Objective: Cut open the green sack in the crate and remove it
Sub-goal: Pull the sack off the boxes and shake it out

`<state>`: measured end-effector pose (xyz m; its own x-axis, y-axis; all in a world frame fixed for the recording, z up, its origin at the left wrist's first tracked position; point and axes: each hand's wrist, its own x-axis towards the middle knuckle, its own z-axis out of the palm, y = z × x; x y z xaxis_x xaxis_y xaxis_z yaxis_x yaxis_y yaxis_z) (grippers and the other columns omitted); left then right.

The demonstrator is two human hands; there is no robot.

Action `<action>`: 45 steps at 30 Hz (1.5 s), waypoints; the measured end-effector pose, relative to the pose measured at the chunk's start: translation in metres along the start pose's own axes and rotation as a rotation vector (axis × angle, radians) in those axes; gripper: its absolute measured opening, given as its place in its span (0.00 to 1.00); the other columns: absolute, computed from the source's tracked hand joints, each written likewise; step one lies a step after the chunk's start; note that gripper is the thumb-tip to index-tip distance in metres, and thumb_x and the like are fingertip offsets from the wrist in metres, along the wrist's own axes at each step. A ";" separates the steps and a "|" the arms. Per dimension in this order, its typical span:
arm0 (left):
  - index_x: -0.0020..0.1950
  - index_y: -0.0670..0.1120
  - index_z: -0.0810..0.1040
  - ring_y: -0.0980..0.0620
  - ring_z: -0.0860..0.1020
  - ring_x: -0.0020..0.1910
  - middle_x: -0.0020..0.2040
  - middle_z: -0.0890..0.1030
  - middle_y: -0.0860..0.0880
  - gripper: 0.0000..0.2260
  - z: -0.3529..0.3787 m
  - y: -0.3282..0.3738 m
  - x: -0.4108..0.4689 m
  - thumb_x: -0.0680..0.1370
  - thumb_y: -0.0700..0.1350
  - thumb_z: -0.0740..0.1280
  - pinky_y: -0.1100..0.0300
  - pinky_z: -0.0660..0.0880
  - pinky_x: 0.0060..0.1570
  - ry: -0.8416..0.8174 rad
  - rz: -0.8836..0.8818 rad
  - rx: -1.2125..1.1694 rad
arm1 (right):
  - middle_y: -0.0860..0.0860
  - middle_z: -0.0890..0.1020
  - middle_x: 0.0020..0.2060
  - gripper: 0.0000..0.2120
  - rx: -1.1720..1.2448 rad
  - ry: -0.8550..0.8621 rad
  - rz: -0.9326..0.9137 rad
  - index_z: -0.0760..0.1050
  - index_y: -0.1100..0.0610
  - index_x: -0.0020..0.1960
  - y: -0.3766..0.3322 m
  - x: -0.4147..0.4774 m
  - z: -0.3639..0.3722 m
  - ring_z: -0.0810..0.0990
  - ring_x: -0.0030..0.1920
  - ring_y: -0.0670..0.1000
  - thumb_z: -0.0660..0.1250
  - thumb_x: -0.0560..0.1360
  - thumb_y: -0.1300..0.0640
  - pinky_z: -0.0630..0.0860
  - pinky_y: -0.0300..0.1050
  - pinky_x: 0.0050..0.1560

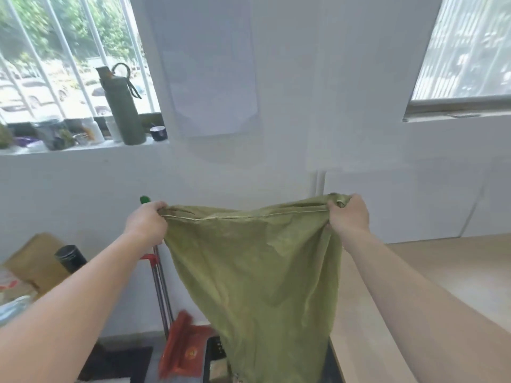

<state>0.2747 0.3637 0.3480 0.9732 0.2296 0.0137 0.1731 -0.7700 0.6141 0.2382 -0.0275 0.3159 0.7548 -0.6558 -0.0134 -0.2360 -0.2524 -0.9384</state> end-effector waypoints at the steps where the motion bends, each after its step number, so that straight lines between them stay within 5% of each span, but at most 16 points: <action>1: 0.55 0.53 0.78 0.36 0.82 0.50 0.52 0.83 0.41 0.19 -0.006 -0.003 -0.003 0.77 0.33 0.57 0.43 0.83 0.53 0.014 -0.008 0.006 | 0.55 0.79 0.48 0.12 -0.001 0.015 0.009 0.70 0.56 0.55 -0.002 0.000 -0.005 0.83 0.45 0.60 0.67 0.79 0.50 0.83 0.60 0.48; 7: 0.47 0.43 0.82 0.37 0.83 0.47 0.46 0.84 0.40 0.08 -0.025 -0.021 -0.027 0.82 0.43 0.65 0.43 0.83 0.53 0.003 -0.035 -0.030 | 0.55 0.78 0.45 0.18 -0.150 0.065 0.020 0.74 0.61 0.53 -0.015 -0.035 -0.026 0.79 0.46 0.59 0.59 0.83 0.46 0.72 0.48 0.44; 9: 0.47 0.35 0.82 0.39 0.82 0.41 0.39 0.81 0.41 0.16 -0.028 -0.022 -0.040 0.81 0.49 0.69 0.50 0.82 0.47 -0.087 -0.043 -0.044 | 0.56 0.79 0.46 0.20 -0.154 0.078 0.095 0.75 0.60 0.53 -0.020 -0.057 -0.030 0.80 0.49 0.61 0.55 0.84 0.44 0.72 0.48 0.46; 14: 0.44 0.35 0.82 0.42 0.82 0.38 0.38 0.82 0.41 0.13 -0.025 -0.008 -0.088 0.80 0.45 0.68 0.54 0.81 0.34 -0.255 -0.037 -0.314 | 0.58 0.80 0.36 0.13 0.445 -0.137 0.463 0.80 0.59 0.54 -0.028 -0.110 -0.024 0.81 0.39 0.58 0.57 0.79 0.63 0.83 0.65 0.45; 18: 0.45 0.40 0.82 0.45 0.81 0.37 0.39 0.82 0.43 0.07 -0.011 0.015 -0.129 0.80 0.41 0.66 0.47 0.83 0.46 -0.362 -0.090 -0.697 | 0.60 0.82 0.39 0.09 0.613 -0.326 0.481 0.75 0.62 0.51 -0.046 -0.174 -0.011 0.82 0.39 0.57 0.57 0.83 0.62 0.80 0.58 0.55; 23: 0.51 0.40 0.82 0.49 0.83 0.36 0.42 0.85 0.44 0.14 -0.006 0.043 -0.183 0.87 0.44 0.59 0.51 0.85 0.43 -0.495 0.015 -0.869 | 0.54 0.83 0.35 0.04 0.275 -0.472 0.186 0.79 0.57 0.45 -0.058 -0.253 -0.005 0.82 0.36 0.54 0.67 0.77 0.57 0.81 0.47 0.40; 28: 0.61 0.38 0.81 0.44 0.81 0.46 0.49 0.84 0.42 0.17 -0.016 0.060 -0.216 0.86 0.50 0.61 0.48 0.83 0.50 -0.626 0.081 -0.788 | 0.45 0.70 0.23 0.18 -0.239 -0.469 -0.406 0.66 0.53 0.30 -0.067 -0.285 -0.033 0.71 0.29 0.50 0.65 0.76 0.50 0.68 0.44 0.32; 31: 0.56 0.37 0.83 0.40 0.79 0.45 0.45 0.83 0.39 0.17 -0.025 0.059 -0.232 0.81 0.52 0.71 0.49 0.78 0.42 -0.676 0.122 -0.723 | 0.54 0.82 0.36 0.11 -0.324 -0.755 -0.487 0.79 0.60 0.42 -0.068 -0.300 -0.054 0.79 0.36 0.52 0.64 0.77 0.54 0.78 0.49 0.39; 33: 0.49 0.38 0.83 0.40 0.78 0.43 0.44 0.81 0.37 0.08 -0.028 0.055 -0.242 0.78 0.43 0.73 0.47 0.73 0.42 -0.639 0.173 -0.642 | 0.56 0.85 0.51 0.11 -0.296 -0.960 -0.434 0.81 0.62 0.54 -0.063 -0.307 -0.068 0.84 0.44 0.52 0.65 0.78 0.57 0.80 0.44 0.42; 35: 0.49 0.33 0.82 0.40 0.78 0.43 0.46 0.81 0.35 0.03 -0.031 0.052 -0.251 0.77 0.33 0.70 0.42 0.74 0.45 -0.579 0.205 -0.603 | 0.53 0.85 0.55 0.09 -0.252 -1.067 -0.450 0.83 0.57 0.56 -0.058 -0.308 -0.090 0.85 0.46 0.51 0.66 0.80 0.57 0.79 0.42 0.42; 37: 0.54 0.33 0.83 0.35 0.84 0.46 0.50 0.85 0.32 0.07 -0.034 0.049 -0.261 0.77 0.29 0.68 0.37 0.79 0.52 -0.509 0.250 -0.594 | 0.51 0.87 0.46 0.06 -0.189 -1.025 -0.531 0.87 0.52 0.50 -0.057 -0.306 -0.111 0.83 0.41 0.46 0.71 0.78 0.55 0.78 0.40 0.41; 40: 0.57 0.39 0.84 0.35 0.86 0.52 0.51 0.87 0.37 0.12 -0.042 0.049 -0.276 0.79 0.28 0.66 0.39 0.81 0.58 -0.418 0.300 -0.602 | 0.44 0.84 0.36 0.03 -0.168 -0.675 -0.756 0.87 0.50 0.43 -0.050 -0.292 -0.129 0.79 0.36 0.39 0.79 0.70 0.53 0.72 0.36 0.40; 43: 0.56 0.43 0.85 0.40 0.86 0.53 0.51 0.88 0.41 0.14 -0.056 0.049 -0.284 0.81 0.29 0.64 0.44 0.82 0.58 -0.392 0.358 -0.586 | 0.45 0.76 0.55 0.28 -0.367 -0.382 -0.987 0.80 0.41 0.61 -0.037 -0.286 -0.133 0.75 0.54 0.45 0.82 0.62 0.42 0.74 0.44 0.55; 45: 0.56 0.43 0.84 0.41 0.86 0.53 0.51 0.88 0.41 0.13 -0.066 0.048 -0.288 0.81 0.30 0.64 0.46 0.82 0.57 -0.411 0.422 -0.559 | 0.49 0.65 0.71 0.48 -0.564 -0.295 -1.037 0.64 0.35 0.75 -0.030 -0.284 -0.135 0.65 0.68 0.53 0.81 0.59 0.36 0.62 0.49 0.68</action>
<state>-0.0075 0.2997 0.4261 0.9362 -0.3346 0.1077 -0.2162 -0.3067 0.9269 -0.0514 0.0706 0.3948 0.8364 0.2093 0.5066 0.3843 -0.8830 -0.2696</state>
